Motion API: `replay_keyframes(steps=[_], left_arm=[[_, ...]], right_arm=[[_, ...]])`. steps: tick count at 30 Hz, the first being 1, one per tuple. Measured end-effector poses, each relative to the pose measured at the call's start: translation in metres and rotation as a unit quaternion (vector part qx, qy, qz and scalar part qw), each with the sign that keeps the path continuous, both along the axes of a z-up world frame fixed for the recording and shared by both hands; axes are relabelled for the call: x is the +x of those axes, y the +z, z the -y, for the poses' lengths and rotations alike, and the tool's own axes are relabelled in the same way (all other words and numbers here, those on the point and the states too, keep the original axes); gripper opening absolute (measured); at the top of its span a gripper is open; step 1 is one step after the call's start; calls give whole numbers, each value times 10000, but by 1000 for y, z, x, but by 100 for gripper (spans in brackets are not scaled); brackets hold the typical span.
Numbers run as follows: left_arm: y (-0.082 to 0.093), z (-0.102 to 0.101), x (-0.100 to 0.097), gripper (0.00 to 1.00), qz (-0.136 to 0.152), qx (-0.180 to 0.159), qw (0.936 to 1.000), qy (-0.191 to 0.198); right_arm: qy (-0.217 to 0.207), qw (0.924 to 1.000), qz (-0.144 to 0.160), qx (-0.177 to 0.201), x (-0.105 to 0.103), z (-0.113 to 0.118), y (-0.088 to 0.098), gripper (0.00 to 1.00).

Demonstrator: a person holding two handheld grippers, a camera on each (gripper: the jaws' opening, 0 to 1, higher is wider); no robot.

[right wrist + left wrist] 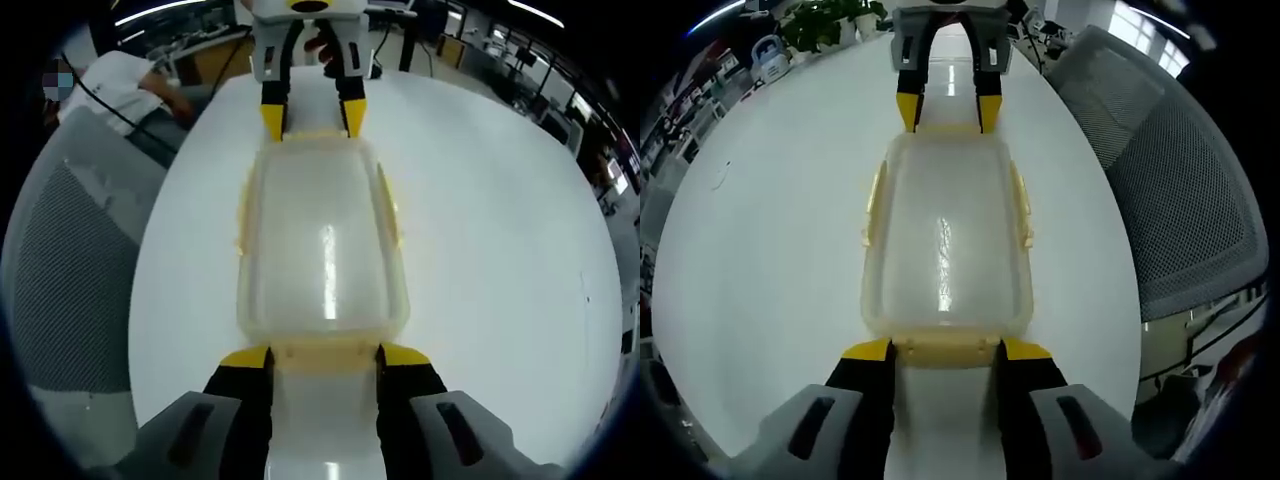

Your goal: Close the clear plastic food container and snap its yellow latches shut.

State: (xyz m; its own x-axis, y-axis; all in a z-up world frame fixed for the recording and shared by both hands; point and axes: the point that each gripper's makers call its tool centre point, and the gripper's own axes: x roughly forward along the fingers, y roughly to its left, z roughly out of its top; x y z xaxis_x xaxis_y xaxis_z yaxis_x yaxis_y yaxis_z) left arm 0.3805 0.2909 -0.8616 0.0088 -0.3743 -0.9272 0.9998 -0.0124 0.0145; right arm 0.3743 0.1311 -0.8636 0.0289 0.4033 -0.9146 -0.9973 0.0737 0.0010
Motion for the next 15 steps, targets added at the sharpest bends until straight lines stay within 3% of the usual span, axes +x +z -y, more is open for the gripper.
replay_keyframes(steps=[15], left_arm=[[0, 0, 1, 39, -1, -19, 10000, 0]], right_arm=[[-6, 10000, -5, 33, 1, 0, -1, 39]])
